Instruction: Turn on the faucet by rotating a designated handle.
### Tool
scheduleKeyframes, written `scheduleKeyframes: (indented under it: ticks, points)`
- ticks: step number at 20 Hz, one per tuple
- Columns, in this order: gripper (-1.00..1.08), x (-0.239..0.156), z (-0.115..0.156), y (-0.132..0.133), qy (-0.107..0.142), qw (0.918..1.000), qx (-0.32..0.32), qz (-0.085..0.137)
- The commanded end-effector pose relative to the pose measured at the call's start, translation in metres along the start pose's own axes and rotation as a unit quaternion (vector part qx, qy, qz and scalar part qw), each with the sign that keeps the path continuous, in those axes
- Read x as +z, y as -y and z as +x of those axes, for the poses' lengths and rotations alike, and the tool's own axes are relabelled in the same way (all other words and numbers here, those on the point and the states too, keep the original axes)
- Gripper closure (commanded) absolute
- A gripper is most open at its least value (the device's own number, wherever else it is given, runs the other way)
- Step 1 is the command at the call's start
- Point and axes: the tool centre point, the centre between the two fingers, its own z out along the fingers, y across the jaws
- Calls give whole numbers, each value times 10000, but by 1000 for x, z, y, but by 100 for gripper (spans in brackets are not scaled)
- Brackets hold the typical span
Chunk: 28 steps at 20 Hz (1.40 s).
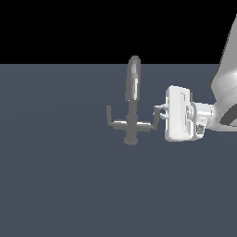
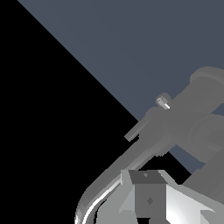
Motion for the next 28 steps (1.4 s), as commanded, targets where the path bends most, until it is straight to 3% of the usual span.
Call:
scheduleKeyframes:
  ticks: [1, 6, 8, 22, 24, 28]
  points:
    - [108, 1, -8, -3, 22, 10000, 5, 0]
    - [108, 2, -21, -9, 22, 10000, 5, 0]
    - [108, 1, -15, -10, -15, 10000, 13, 2]
    - [108, 1, -40, -57, 20, 10000, 5, 0]
    - [108, 2, -37, -42, -14, 9999, -125, -23]
    - [108, 0, -29, -68, 1, 10000, -72, -14]
